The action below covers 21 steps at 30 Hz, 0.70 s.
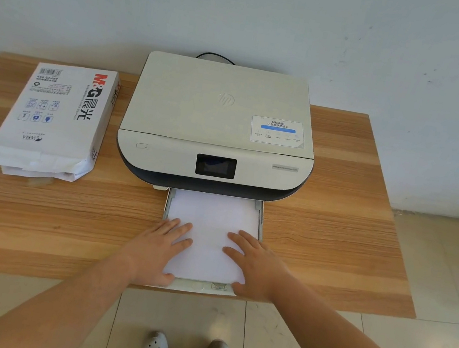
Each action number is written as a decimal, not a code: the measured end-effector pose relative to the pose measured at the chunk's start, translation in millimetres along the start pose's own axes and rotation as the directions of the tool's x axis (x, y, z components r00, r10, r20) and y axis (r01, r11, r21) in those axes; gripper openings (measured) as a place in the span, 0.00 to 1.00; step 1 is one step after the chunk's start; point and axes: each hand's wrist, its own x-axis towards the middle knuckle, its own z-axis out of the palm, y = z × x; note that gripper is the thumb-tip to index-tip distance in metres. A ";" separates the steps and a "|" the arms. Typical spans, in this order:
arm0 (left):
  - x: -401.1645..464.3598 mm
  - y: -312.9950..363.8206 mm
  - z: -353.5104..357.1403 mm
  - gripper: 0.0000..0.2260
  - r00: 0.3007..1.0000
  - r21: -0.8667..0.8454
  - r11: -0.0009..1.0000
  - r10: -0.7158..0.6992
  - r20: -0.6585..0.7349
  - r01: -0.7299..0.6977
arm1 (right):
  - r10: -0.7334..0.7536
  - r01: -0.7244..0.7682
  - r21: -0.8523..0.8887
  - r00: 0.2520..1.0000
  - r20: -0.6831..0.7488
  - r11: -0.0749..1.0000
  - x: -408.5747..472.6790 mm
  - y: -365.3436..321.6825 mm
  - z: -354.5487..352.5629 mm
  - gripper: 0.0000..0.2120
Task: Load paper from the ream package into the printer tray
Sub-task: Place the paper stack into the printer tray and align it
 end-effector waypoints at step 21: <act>-6.6 -7.8 -2.1 0.37 0.999 -0.056 0.998 -0.030 0.020 0.031 | 0.034 -0.035 0.040 0.999 0.012 0.999 -0.7 2.7 1.6 0.36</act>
